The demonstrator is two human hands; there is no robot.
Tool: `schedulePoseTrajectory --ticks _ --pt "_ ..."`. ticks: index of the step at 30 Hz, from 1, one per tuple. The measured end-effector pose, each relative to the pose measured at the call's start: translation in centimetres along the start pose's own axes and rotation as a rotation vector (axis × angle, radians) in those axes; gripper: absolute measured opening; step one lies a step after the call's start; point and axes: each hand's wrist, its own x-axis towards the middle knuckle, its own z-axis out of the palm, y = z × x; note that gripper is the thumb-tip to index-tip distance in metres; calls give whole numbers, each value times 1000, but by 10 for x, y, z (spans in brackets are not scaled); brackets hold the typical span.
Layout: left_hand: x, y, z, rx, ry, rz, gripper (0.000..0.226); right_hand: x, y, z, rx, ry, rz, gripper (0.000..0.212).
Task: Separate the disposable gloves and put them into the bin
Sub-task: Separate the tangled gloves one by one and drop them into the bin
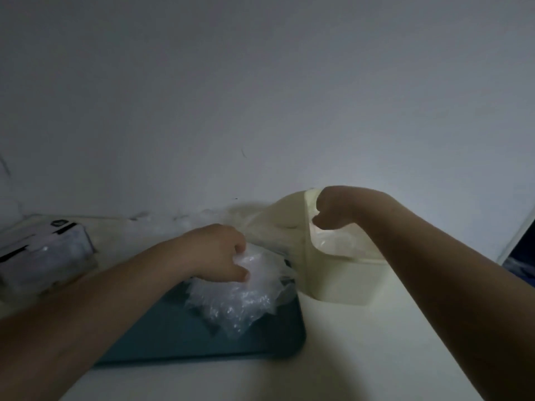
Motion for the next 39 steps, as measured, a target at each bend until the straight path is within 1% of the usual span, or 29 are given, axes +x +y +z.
schedulePoseTrajectory --ticks 1,3,5,6,8,9,10,12,14,16,17,19,21,23,24,25,27,28,31,33,34,35,37,39 --pt "2 -6 10 -44 28 6 57 -6 -7 -4 25 63 -10 16" --pt "4 -18 23 -148 115 21 41 -24 -27 -10 76 191 -32 5" --pt "5 -27 26 -280 186 16 22 -38 -46 -9 153 288 -89 12" --pt "4 -29 24 -368 212 14 15 -42 -54 -4 215 301 -140 15" --pt "0 -36 17 -515 275 1 17 -48 -68 7 381 293 -260 20" --pt "-2 -39 12 -549 329 -3 20 -50 -71 11 485 281 -297 24" --pt "-4 -41 6 -573 386 -5 21 -51 -73 15 575 261 -317 34" --pt "-11 -42 -9 -639 502 -3 19 -51 -73 20 678 246 -340 59" --pt "-18 -39 -27 -700 615 3 17 -52 -72 17 771 273 -343 81" --pt "-28 -33 -45 -736 703 26 17 -55 -74 9 897 329 -349 94" --pt "-32 -29 -52 -757 721 44 17 -59 -75 4 954 348 -352 98" --pt "-42 -22 -64 -825 680 75 18 -67 -77 -8 1019 345 -393 106" --pt "-50 -16 -70 -861 596 96 18 -77 -77 -18 1034 280 -458 112" --pt "-57 -10 -71 -893 528 130 18 -84 -77 -27 1064 194 -505 113" --pt "-59 -7 -72 -926 508 149 18 -87 -77 -29 1083 165 -514 109" --pt "-61 -5 -72 -969 497 168 18 -88 -77 -29 1098 157 -521 98" --pt "-63 -4 -73 -1086 472 196 17 -90 -76 -27 1120 199 -521 64" --pt "-64 -4 -72 -1148 450 195 17 -92 -75 -26 1169 220 -505 51" --pt "-64 -10 -62 -1247 393 137 17 -96 -66 -20 1429 219 -409 33" --pt "-63 -15 -52 -1289 335 97 22 -98 -63 -12 1507 202 -350 16" --pt "-63 -17 -47 -1315 281 92 29 -96 -63 -7 1493 193 -324 13" --pt "-63 -19 -42 -1329 217 94 39 -93 -63 -2 1469 183 -304 16" --pt "-62 -21 -34 -1256 134 89 55 -89 -65 7 1411 153 -284 23" --pt "-61 -21 -27 -1168 97 107 58 -87 -66 12 1337 93 -313 29"
